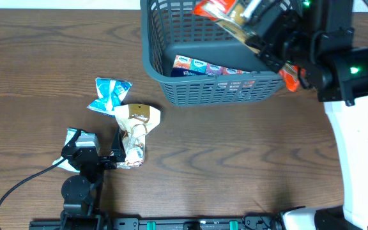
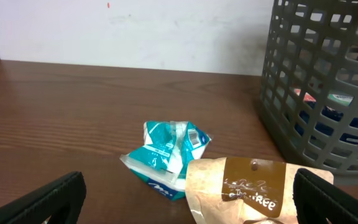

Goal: Pack container
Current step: 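Carry the spaghetti package into the basket and release it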

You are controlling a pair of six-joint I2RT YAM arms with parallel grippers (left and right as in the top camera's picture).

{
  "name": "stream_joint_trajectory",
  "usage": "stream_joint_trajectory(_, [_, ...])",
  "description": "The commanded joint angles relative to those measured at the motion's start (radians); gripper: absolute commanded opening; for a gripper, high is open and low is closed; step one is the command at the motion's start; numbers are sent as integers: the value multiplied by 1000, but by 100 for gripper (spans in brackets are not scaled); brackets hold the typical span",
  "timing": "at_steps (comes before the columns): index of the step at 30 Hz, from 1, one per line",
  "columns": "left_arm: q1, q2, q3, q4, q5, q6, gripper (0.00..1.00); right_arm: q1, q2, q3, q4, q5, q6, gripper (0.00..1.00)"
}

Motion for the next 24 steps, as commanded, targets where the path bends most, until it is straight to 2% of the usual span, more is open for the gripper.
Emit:
stream_joint_trajectory(1, [-3,-7,-16,-45,-18,5,99,39,-10,99,26,33,-15,1])
stream_joint_trajectory(9, [-3,-7,-16,-45,-18,5,99,80,2,115,61,120,-54,1])
stream_joint_trajectory(16, [-3,-7,-16,-45,-18,5,99,80,21,115,91,123,-201,1])
stream_joint_trajectory(24, [-3,-7,-16,-45,-18,5,99,80,137,115,94,122,-322,1])
